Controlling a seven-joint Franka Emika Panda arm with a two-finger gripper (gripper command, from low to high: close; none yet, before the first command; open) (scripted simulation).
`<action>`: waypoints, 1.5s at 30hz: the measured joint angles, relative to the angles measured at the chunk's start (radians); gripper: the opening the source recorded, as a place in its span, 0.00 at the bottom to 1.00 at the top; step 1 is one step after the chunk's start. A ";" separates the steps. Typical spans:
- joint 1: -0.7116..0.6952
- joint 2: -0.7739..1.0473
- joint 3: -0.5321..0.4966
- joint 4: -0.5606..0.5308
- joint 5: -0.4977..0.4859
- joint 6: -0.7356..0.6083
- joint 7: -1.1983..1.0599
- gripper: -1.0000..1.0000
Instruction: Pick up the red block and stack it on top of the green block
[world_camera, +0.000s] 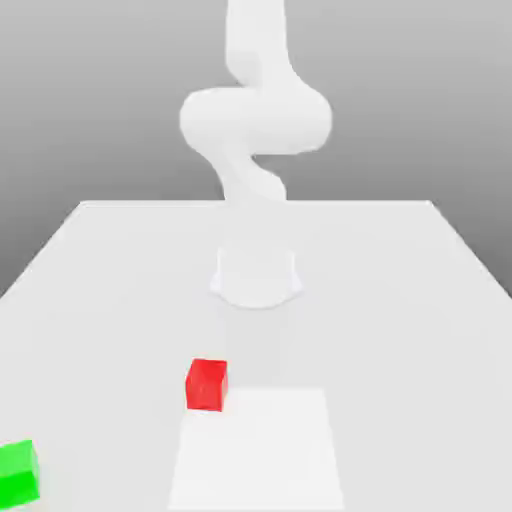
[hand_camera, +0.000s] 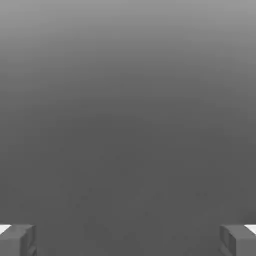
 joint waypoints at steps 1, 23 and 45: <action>-0.005 0.030 -0.002 -0.032 -0.008 0.024 0.000 0.50; -0.125 0.870 -0.054 -0.546 0.072 0.694 -0.146 0.50; -0.201 0.721 -0.087 -0.394 0.067 0.394 0.059 0.00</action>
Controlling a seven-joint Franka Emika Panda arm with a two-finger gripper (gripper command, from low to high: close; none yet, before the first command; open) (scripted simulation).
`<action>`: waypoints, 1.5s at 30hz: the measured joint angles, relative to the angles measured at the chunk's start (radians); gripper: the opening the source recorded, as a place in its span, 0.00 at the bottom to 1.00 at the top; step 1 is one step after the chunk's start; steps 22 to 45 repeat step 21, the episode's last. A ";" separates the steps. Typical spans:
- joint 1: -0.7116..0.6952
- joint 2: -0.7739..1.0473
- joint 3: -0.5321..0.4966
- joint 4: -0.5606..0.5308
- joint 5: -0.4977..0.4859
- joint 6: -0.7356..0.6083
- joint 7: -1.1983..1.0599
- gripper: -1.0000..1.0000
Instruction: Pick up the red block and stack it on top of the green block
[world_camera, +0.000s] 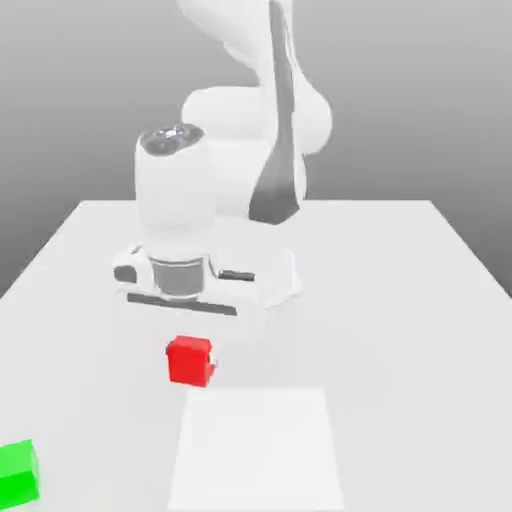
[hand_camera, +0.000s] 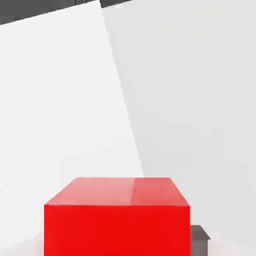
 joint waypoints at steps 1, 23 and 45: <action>-0.019 0.020 0.002 0.036 0.008 -0.016 0.033 0.00; -0.136 0.424 -0.111 0.523 0.104 -0.111 0.479 1.00; -0.136 0.424 -0.111 0.523 0.104 -0.111 0.479 1.00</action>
